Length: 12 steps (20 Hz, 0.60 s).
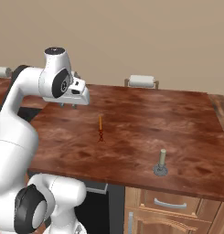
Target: Pick the candle and candle from the dining table and place them in the open cabinet. Close the cabinet after placing the objects.
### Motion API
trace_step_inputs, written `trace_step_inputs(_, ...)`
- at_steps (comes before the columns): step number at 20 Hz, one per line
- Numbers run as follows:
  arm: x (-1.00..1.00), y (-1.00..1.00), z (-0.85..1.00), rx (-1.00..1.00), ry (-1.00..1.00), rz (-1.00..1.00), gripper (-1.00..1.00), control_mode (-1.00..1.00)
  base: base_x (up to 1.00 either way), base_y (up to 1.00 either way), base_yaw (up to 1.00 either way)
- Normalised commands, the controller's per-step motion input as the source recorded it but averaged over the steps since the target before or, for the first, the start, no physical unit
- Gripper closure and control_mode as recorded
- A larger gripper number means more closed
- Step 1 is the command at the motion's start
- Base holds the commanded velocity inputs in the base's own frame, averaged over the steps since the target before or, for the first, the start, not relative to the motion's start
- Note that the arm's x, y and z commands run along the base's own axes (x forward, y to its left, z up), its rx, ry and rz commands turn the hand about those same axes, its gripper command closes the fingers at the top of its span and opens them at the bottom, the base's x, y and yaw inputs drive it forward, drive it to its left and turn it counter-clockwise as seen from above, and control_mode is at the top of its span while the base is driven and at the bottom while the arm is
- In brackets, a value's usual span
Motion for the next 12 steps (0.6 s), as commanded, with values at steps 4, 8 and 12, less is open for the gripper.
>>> trace_step_inputs(4,-0.16,-0.08,-0.09,0.0,-0.01,0.0,-1.0,-1.0,0.0,0.0,0.0)
trace_step_inputs(8,-0.27,-0.14,-0.37,-0.03,-0.02,0.0,-1.0,-1.0,0.0,0.0,0.0)
trace_step_inputs(12,-0.16,-0.07,-0.44,-0.03,0.03,0.0,-1.0,-1.0,0.0,0.0,0.0)
